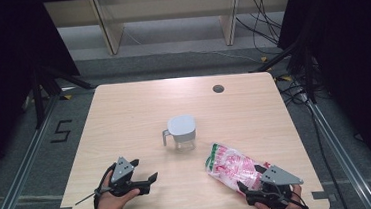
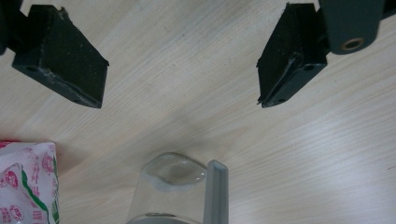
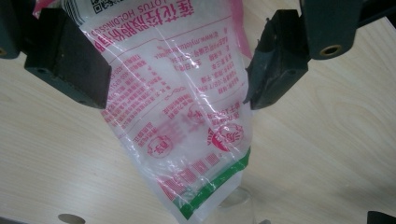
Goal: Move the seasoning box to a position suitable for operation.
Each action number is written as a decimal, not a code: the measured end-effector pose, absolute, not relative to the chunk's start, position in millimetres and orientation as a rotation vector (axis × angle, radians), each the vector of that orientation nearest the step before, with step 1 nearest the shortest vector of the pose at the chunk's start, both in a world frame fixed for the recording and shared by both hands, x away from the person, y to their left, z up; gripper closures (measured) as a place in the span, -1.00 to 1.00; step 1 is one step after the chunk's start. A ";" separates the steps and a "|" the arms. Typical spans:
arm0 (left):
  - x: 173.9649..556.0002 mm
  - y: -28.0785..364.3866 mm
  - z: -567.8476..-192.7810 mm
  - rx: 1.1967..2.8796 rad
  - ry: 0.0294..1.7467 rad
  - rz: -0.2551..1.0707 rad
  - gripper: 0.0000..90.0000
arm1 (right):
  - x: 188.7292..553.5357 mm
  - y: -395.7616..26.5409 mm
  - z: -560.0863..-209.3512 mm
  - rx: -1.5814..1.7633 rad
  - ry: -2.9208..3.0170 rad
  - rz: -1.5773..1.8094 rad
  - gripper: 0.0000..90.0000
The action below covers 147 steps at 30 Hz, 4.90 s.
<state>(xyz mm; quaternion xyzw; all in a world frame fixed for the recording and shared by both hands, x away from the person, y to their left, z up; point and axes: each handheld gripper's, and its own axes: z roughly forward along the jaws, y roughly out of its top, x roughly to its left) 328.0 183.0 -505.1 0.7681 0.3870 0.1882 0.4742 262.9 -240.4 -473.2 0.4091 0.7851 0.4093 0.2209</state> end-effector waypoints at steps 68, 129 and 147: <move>431.4 132.8 -499.7 1.868 0.842 0.598 0.57 | 265.7 -239.1 -473.2 1.066 2.186 1.141 -0.48; 339.1 140.3 -500.2 1.883 0.752 0.444 0.54 | 264.8 -246.4 -474.1 1.106 2.176 1.150 -0.47; 324.4 150.5 -475.8 1.872 0.727 0.391 -0.08 | 265.5 -244.4 -474.6 1.066 2.184 1.155 -0.47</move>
